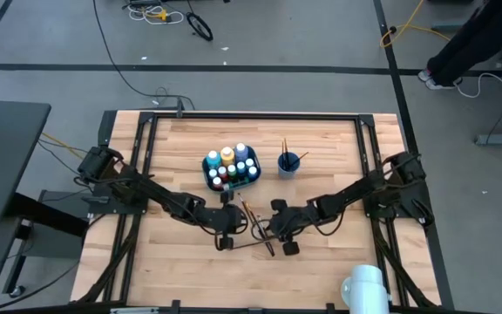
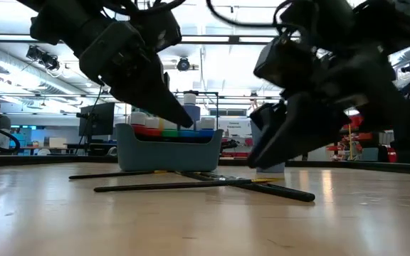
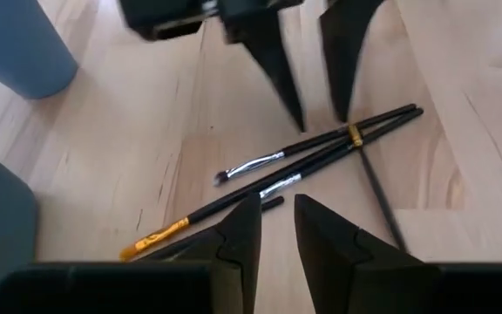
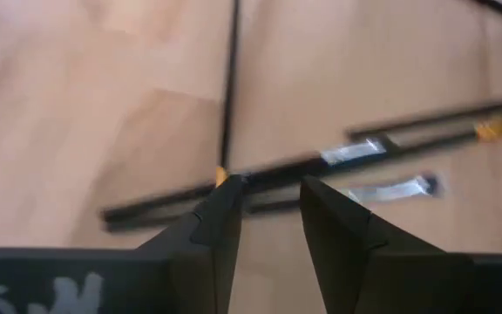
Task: Pick & Place Paint Supplies
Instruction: Put the orange paint brush into the blue cup
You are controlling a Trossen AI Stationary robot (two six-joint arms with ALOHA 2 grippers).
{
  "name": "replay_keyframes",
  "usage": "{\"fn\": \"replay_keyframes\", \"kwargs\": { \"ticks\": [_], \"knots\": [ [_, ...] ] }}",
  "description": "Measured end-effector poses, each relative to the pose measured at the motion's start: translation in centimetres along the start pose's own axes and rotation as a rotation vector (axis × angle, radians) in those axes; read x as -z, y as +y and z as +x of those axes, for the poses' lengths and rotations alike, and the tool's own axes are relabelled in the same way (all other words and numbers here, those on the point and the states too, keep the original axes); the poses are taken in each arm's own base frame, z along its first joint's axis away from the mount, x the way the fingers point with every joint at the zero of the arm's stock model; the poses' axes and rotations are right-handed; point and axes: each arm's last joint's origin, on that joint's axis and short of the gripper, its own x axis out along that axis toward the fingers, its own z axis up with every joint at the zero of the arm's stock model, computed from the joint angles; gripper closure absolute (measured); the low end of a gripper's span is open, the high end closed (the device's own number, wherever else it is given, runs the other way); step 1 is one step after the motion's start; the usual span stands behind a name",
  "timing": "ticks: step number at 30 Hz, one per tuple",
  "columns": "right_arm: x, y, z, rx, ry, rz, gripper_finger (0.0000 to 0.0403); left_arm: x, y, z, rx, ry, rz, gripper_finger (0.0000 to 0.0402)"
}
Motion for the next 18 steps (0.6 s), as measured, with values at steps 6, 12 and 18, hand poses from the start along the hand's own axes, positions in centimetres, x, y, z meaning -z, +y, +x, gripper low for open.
{"fn": "replay_keyframes", "kwargs": {
  "ticks": [6,12,18],
  "knots": [
    [0.2,2.6,0.1,-0.062,-0.013,-0.062,0.0282,0.0,-0.1,0.0,0.014,-0.001,0.0,0.032],
    [1.4,4.2,1.0,0.003,0.014,-0.106,0.0282,0.0,-0.1,0.0,0.014,-0.001,0.0,0.032],
    [2.1,4.2,1.6,0.024,0.038,-0.114,0.029,0.0,-0.1,0.0,0.021,0.0,0.022,0.032]
  ]
}}
